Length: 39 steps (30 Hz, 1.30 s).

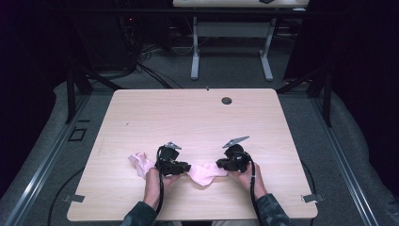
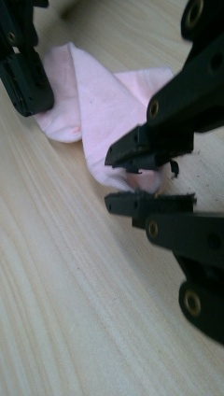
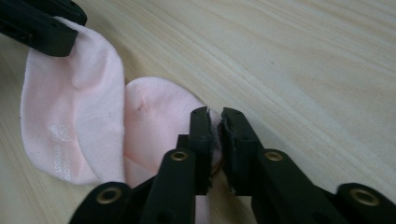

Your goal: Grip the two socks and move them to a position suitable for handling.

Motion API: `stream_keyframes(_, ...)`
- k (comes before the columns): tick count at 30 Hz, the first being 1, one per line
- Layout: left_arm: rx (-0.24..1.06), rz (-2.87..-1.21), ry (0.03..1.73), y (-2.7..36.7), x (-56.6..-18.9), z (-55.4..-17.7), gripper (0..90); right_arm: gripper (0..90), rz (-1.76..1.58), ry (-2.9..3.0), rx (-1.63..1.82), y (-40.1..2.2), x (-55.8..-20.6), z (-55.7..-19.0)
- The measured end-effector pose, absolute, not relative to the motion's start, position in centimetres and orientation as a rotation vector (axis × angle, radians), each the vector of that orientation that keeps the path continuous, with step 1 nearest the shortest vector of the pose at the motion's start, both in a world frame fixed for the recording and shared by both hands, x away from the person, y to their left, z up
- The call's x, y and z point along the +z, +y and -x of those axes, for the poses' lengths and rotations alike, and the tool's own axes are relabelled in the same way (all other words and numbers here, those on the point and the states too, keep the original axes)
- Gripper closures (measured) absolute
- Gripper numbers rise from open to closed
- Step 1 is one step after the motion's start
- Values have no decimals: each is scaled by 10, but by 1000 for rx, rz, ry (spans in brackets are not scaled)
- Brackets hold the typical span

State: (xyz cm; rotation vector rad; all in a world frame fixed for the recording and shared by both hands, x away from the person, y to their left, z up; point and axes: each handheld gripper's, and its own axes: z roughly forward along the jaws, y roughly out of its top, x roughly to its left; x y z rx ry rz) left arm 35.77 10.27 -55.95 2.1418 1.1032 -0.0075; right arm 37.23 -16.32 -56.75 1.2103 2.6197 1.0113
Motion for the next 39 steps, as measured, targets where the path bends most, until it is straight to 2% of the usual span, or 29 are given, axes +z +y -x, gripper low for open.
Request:
stream_keyframes(1, -10, -2138, 1093, 104, -561, -357, 883, 865, -1216, 2624, 1010, -165, -567, -371)
stream_keyframes(14, 46, -2050, 1038, 116, -554, -333, 893, 862, -1322, 2575, 969, -191, -551, -346)
stream_keyframes(16, 41, -2043, 1045, 118, -556, -332, 891, 842, -1325, 2573, 990, -194, -551, -344)
stream_keyframes(20, 31, -2038, 1069, 122, -562, -332, 886, 680, -1283, 2530, 990, -204, -555, -337)
stream_keyframes(24, 23, -2029, 1078, 126, -562, -331, 879, 660, -1290, 2501, 1024, -215, -553, -334)
stream_keyframes(25, 18, -2038, 1077, 127, -560, -333, 791, 650, -1303, 2484, 1048, -221, -550, -334)
stream_keyframes(27, 13, -2036, 1076, 128, -559, -334, 722, 648, -1310, 2474, 1062, -223, -547, -335)
stream_keyframes(28, 0, -2033, 1079, 129, -558, -335, 722, 648, -1310, 2474, 1062, -223, -547, -335)
stream_keyframes(31, -4, -2017, 1092, 133, -553, -337, 553, 632, -1269, 2497, 1077, -216, -542, -345)
stream_keyframes(32, -6, -2010, 1096, 134, -551, -337, 553, 632, -1269, 2497, 1077, -216, -542, -345)
stream_keyframes(36, -10, -1994, 1093, 139, -541, -340, 456, 619, -1244, 2546, 1078, -206, -544, -357)
stream_keyframes(39, -18, -1992, 1099, 138, -537, -345, 431, 618, -1262, 2588, 1098, -203, -550, -364)
